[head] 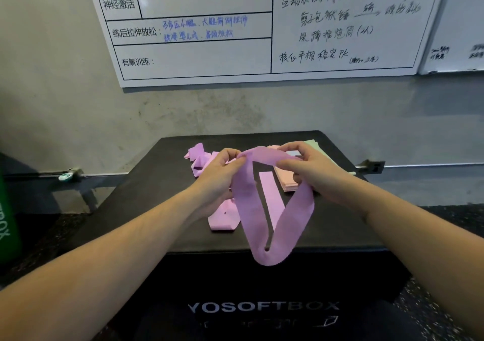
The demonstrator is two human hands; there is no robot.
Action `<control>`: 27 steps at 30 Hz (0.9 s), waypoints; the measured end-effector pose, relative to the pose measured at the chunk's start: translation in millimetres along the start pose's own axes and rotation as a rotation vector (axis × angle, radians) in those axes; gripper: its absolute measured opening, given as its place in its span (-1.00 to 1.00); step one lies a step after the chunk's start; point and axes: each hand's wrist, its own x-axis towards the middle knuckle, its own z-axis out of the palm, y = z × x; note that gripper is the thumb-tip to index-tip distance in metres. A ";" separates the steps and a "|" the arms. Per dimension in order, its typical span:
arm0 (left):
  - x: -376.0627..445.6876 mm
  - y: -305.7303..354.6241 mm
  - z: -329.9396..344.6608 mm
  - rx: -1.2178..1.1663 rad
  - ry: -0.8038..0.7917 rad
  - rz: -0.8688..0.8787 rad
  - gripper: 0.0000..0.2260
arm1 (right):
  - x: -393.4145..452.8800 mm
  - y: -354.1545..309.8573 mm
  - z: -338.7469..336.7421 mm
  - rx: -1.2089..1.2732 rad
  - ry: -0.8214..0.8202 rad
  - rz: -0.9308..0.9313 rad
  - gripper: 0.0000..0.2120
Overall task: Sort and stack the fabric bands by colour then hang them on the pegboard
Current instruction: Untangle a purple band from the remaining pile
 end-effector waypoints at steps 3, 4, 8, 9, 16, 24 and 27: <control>-8.3 5.5 3.1 -0.039 -0.047 0.000 -0.89 | -9.1 -2.6 -5.9 -0.003 -0.027 -0.010 -0.79; -10.9 6.5 4.2 -0.046 -0.073 0.005 -0.88 | -12.1 -3.2 -7.6 0.021 -0.064 -0.003 -0.75; -19.1 10.9 11.8 -0.013 -0.106 0.033 -0.87 | -19.4 -7.1 -7.9 0.089 -0.215 0.051 -0.54; -21.0 12.7 14.3 0.002 -0.111 0.045 -0.88 | -20.8 -8.6 -5.8 0.106 -0.235 0.055 -0.51; -30.9 21.5 24.8 0.126 -0.104 0.088 -0.89 | -24.1 -18.8 2.3 0.242 -0.201 0.058 -0.88; -41.1 18.5 18.8 0.044 -0.186 -0.005 -0.77 | -29.2 -29.6 -4.1 0.111 -0.074 -0.014 -0.94; -43.1 10.9 15.0 0.070 -0.198 -0.053 -0.81 | -29.4 -31.7 -5.0 -0.036 0.071 -0.096 -0.93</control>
